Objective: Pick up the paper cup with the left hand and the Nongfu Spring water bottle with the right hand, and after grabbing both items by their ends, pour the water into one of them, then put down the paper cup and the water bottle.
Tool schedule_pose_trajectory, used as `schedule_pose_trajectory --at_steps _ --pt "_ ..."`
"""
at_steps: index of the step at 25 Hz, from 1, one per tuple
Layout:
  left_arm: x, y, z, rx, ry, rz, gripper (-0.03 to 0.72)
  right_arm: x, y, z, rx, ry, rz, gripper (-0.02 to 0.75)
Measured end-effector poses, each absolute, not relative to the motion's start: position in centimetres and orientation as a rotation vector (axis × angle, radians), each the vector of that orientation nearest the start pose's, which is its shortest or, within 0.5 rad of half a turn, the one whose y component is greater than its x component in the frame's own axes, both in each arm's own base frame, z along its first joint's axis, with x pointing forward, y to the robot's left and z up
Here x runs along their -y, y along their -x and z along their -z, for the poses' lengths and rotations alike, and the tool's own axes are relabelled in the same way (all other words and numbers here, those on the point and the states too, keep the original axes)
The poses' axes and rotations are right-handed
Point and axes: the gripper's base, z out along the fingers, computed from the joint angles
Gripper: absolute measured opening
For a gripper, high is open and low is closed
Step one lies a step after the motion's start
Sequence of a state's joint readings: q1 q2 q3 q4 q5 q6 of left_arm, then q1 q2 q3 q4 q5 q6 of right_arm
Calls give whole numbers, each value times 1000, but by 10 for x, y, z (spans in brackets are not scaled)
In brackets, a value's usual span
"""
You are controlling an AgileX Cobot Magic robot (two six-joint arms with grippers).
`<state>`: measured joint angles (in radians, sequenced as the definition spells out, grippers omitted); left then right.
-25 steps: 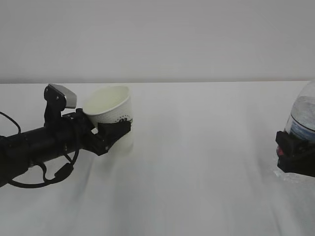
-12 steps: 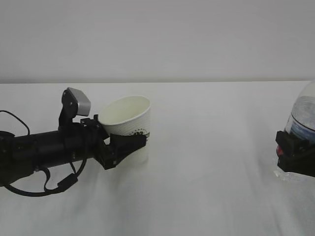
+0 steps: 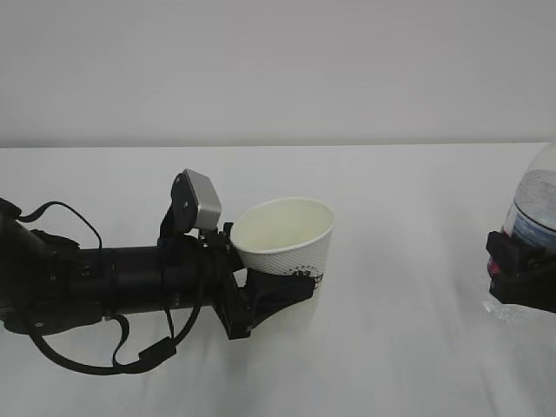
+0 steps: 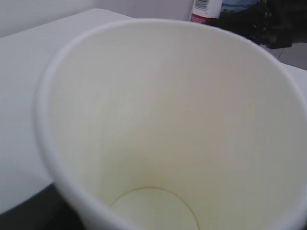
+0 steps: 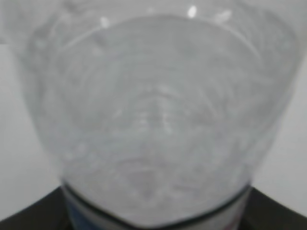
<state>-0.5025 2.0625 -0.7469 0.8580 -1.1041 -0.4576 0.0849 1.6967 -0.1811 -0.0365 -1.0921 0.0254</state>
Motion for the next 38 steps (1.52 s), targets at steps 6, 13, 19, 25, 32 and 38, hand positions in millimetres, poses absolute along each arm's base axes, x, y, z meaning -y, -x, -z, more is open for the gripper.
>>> schedule_pose_trajectory --at_steps 6,13,19,25,32,38 --pt "221 -260 -103 -1656 -1008 1029 517 -24 -214 -124 -1907 105 -130 404" --pt "222 -260 -102 -1667 -1016 1022 511 -23 -204 -140 -1872 97 -134 404" --pt "232 -256 -105 -1642 -1044 1038 510 -22 -196 -161 -1833 101 -125 404" --pt "253 -259 -114 -1598 -1064 1034 507 -21 -190 -167 -1862 101 -116 404" --pt "261 -257 -116 -1600 -1076 1039 507 -22 -206 -183 -1875 154 -68 404" --pt "261 -256 -115 -1629 -1053 1069 501 -22 -214 -191 -1857 225 -12 404"
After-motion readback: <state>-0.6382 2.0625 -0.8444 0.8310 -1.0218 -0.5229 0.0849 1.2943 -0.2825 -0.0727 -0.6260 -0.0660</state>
